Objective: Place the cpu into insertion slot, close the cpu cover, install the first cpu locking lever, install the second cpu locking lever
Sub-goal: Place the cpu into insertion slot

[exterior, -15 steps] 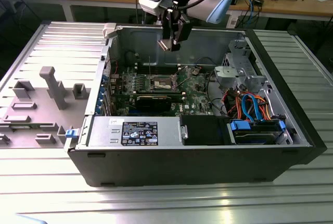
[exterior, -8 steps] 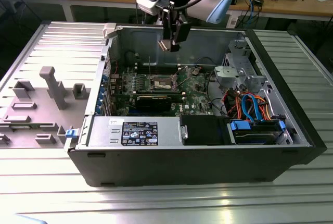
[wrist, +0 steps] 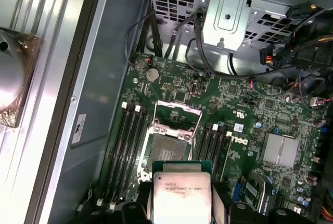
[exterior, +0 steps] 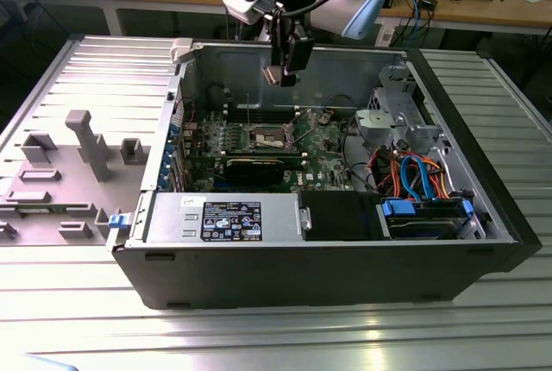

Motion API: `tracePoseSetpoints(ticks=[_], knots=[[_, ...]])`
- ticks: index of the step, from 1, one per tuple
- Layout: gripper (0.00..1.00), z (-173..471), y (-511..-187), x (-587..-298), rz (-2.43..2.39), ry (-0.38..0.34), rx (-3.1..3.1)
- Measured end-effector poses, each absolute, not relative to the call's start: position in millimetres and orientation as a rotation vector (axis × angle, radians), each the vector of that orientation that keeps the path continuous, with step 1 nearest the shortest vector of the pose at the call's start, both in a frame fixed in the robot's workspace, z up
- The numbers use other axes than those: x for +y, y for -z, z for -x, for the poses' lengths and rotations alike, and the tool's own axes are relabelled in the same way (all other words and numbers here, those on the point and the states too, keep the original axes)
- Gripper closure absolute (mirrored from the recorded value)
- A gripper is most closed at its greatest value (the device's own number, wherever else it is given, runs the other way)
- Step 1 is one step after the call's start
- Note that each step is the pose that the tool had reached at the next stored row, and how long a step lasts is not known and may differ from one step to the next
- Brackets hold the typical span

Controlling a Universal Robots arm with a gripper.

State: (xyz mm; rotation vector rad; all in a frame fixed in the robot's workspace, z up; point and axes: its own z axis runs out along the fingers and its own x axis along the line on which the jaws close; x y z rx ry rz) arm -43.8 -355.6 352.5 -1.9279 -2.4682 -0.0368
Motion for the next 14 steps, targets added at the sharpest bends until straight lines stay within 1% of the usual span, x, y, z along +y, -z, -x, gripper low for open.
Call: tracePoseSetpoints(ticks=[14], knots=[[0.46, 43.8, -352.3, -355.6, 1.943, 0.036, -2.456]])
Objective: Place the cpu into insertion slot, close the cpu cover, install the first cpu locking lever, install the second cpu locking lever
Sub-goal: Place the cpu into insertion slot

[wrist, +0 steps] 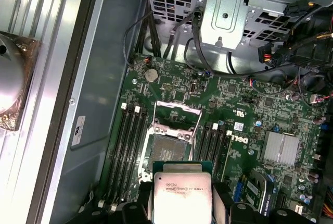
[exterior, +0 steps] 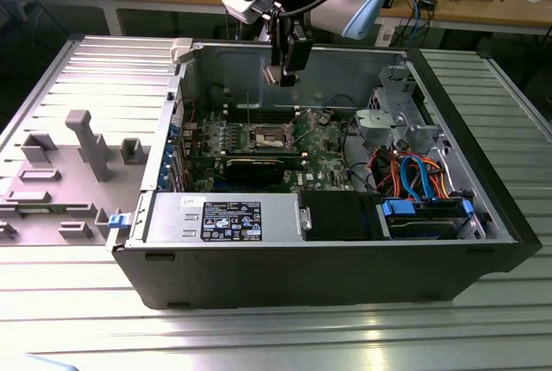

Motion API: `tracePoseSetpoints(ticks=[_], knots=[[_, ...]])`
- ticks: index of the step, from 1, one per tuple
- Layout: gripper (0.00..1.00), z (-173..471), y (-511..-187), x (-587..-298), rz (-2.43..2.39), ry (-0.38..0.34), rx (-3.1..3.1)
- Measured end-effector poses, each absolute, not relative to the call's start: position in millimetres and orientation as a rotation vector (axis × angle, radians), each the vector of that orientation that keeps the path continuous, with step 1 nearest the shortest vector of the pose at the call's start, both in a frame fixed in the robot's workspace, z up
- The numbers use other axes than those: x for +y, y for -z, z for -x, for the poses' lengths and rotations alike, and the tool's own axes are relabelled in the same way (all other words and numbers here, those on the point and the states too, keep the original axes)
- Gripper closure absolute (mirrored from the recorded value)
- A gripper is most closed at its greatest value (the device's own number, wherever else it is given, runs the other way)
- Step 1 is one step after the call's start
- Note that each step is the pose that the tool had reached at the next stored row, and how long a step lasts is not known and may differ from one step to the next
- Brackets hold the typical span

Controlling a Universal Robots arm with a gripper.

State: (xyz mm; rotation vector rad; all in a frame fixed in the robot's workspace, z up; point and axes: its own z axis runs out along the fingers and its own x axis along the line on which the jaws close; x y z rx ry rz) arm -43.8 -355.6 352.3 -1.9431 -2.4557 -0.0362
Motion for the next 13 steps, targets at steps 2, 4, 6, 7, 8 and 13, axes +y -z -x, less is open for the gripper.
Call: tracePoseSetpoints(ticks=[2, 4, 6, 7, 8, 13], knots=[[0.46, 43.8, -352.3, -355.6, 1.943, 0.036, -2.456], [0.46, 43.8, -352.3, -355.6, 1.946, 0.036, -2.453], [0.46, 43.8, -352.2, -355.6, 1.963, 0.036, -2.440], [0.46, 43.8, -352.1, -355.6, 1.972, 0.036, -2.433], [0.46, 43.8, -351.9, -355.6, 1.986, 0.037, -2.422], [0.46, 44.0, -351.4, -355.6, 2.019, 0.035, -2.393]])
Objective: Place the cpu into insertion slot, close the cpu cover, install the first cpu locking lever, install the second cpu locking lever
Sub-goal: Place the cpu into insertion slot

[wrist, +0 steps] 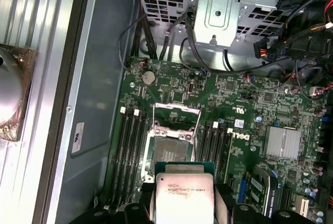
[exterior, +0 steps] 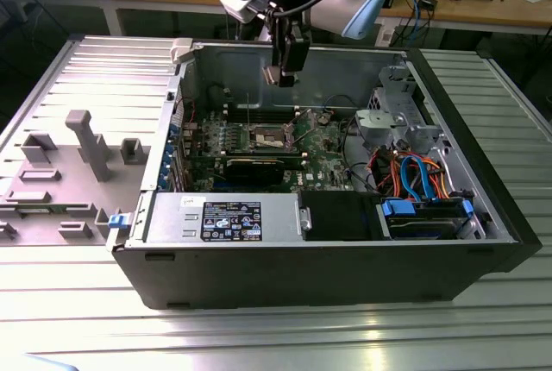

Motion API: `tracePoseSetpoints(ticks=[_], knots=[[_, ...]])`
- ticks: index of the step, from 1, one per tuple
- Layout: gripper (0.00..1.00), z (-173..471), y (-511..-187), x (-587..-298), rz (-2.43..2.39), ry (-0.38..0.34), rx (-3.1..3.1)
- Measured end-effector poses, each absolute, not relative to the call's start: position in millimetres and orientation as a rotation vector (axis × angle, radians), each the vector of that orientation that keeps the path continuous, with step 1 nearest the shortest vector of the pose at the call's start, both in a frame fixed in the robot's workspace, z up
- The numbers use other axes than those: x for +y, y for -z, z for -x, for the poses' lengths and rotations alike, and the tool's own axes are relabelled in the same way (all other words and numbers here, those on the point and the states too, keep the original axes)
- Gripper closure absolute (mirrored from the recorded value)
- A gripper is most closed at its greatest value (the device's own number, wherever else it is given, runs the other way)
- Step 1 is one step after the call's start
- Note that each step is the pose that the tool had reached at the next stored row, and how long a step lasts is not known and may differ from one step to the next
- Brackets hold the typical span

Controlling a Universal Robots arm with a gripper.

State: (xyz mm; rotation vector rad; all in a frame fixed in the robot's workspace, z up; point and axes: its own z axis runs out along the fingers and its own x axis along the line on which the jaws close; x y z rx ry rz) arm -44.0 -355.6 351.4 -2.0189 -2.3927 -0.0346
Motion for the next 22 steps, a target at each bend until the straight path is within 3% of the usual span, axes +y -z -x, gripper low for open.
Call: tracePoseSetpoints(ticks=[22], knots=[[0.46, 44.0, -349.9, -355.6, 2.117, 0.028, -2.313]])
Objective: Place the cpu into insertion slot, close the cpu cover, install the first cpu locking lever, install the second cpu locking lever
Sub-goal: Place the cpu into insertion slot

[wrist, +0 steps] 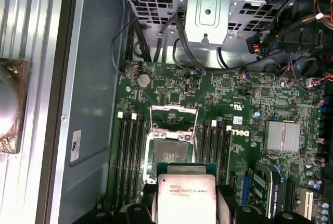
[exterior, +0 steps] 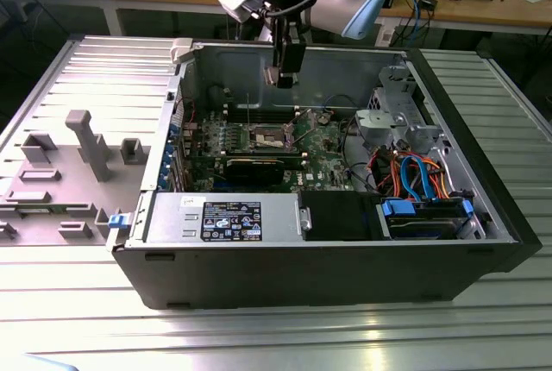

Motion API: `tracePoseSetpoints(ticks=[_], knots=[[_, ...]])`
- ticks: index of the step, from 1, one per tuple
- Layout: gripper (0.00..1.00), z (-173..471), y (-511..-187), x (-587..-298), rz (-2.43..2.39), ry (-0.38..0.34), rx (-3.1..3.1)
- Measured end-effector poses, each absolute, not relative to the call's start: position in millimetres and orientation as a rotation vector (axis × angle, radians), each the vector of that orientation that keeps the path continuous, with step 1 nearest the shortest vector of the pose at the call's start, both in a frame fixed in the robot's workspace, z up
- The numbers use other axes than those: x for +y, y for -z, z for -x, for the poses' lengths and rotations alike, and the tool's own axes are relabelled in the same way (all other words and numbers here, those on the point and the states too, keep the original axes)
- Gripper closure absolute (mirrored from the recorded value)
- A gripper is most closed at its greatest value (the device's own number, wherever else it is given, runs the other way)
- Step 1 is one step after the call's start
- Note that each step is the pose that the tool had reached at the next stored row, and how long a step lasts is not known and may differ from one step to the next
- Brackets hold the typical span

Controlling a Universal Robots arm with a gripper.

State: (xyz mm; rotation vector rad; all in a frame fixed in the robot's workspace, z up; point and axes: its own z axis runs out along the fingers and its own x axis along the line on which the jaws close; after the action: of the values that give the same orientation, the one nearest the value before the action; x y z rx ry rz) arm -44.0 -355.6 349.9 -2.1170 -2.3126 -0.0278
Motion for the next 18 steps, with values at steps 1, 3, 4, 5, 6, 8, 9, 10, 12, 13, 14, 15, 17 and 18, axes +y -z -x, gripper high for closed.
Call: tracePoseSetpoints(ticks=[1, 3, 4, 5, 6, 8, 9, 10, 12, 13, 14, 15, 17, 18], knots=[[0.46, 44.0, -349.8, -355.6, 2.126, 0.028, -2.305], [0.46, 44.0, -349.6, -355.6, 2.137, 0.028, -2.295], [0.46, 44.0, -349.5, -355.6, 2.141, 0.028, -2.291], [0.46, 44.0, -349.2, -355.6, 2.148, 0.027, -2.286], [0.46, 44.0, -349.2, -355.7, 2.152, 0.026, -2.282], [0.46, 44.0, -349.0, -355.7, 2.162, 0.024, -2.274], [0.46, 44.0, -348.9, -355.7, 2.167, 0.024, -2.270], [0.46, 44.0, -348.8, -355.6, 2.171, 0.024, -2.266], [0.46, 44.0, -348.7, -355.6, 2.176, 0.024, -2.261], [0.46, 44.0, -348.7, -355.6, 2.179, 0.023, -2.259], [0.46, 44.0, -348.7, -355.7, 2.181, 0.023, -2.257], [0.46, 44.0, -348.7, -355.6, 2.182, 0.023, -2.256], [0.46, 44.0, -348.6, -355.6, 2.187, 0.023, -2.252], [0.46, 44.0, -348.5, -355.7, 2.190, 0.023, -2.248]])
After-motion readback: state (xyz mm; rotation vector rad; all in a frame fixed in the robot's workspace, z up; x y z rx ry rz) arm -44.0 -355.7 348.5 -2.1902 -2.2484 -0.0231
